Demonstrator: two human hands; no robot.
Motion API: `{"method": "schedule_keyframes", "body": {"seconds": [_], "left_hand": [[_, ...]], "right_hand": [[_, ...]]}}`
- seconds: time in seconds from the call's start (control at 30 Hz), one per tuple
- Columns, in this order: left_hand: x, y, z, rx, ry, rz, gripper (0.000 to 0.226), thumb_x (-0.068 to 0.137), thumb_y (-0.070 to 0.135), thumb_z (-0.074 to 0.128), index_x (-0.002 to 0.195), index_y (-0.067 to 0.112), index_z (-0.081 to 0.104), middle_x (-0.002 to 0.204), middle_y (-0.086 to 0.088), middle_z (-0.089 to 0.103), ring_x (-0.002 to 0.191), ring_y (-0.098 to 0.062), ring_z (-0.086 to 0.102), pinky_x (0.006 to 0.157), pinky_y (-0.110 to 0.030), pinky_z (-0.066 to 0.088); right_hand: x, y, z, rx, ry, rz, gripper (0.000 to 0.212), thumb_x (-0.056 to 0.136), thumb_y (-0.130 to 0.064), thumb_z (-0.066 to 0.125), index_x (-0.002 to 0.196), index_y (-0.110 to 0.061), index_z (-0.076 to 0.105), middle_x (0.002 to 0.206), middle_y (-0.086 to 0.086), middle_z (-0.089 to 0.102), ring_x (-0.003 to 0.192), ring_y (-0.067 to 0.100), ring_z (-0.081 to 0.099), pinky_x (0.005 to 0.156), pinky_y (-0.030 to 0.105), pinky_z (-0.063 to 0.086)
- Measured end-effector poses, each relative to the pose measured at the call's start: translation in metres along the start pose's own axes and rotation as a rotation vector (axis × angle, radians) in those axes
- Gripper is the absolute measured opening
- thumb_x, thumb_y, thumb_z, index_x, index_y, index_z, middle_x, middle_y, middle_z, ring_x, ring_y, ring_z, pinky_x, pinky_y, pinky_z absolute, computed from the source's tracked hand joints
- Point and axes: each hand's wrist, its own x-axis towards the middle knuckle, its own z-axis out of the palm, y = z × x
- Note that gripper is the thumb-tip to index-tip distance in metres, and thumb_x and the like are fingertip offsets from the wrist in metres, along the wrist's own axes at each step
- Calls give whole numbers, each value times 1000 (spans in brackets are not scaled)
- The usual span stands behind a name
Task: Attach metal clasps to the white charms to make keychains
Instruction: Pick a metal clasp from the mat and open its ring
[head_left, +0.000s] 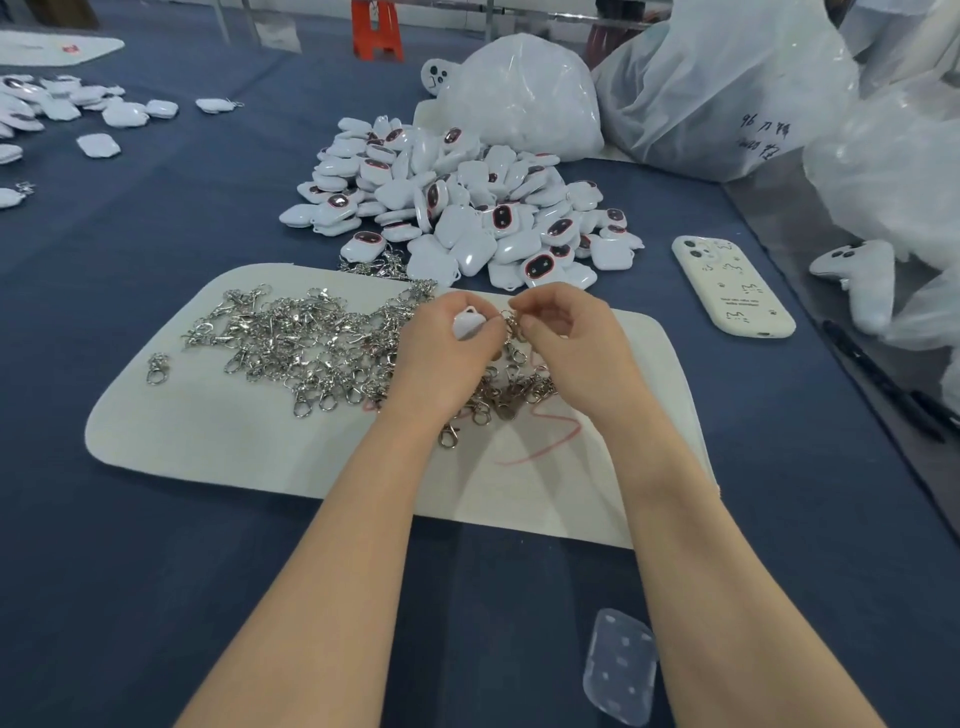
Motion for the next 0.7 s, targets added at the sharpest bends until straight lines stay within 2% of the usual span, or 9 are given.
{"method": "schedule_keyframes", "body": {"seconds": [0.07,0.27,0.37,0.47,0.53,0.6,0.7], "left_hand": [[0,0,0,-15,20,1,20,83,14,64,68,27,60,59,3,63,61,-18,64,61,-30,49],[-1,1,0,-27,17,23,20,83,14,64,68,27,61,55,8,60,51,-7,56,56,-26,45],[-1,1,0,-31,11,15,21,82,14,65,67,28,61,55,10,61,56,-9,62,64,-33,53],[0,1,0,-51,8,-15,21,82,13,65,66,28,60,55,9,61,60,-12,66,67,-33,55],[-1,3,-1,-85,-4,-39,21,82,12,64,67,27,61,50,10,61,57,-10,65,61,-27,53],[-1,4,-2,-145,-22,-63,20,83,10,64,69,24,62,49,10,62,53,-5,63,54,-20,50],[-3,7,-3,-202,-50,-82,17,86,9,64,74,21,64,59,4,65,54,-6,64,52,-17,48]], "right_hand": [[-1,-1,-1,-1,18,5,23,90,-2,52,94,-22,63,95,-10,65,91,13,62,80,22,48],[-2,0,0,-3,-15,-11,6,88,-15,64,94,-17,66,90,-2,69,89,11,64,83,28,52],[-1,-1,1,-89,22,-41,12,90,-9,58,93,-17,68,86,-4,68,87,13,64,85,31,52],[-1,-2,-4,-117,-18,-45,21,93,-5,52,98,-16,69,83,-7,65,85,15,63,86,34,51],[-2,-3,-9,-19,-74,-13,24,94,-1,49,99,-16,67,83,-3,64,79,15,63,84,34,54],[-3,-5,-13,128,-137,25,24,94,2,48,102,-12,66,84,1,64,71,9,64,77,26,57],[-3,-8,-14,166,-118,23,20,91,1,54,96,-13,66,81,0,65,69,8,66,74,23,57]]}}
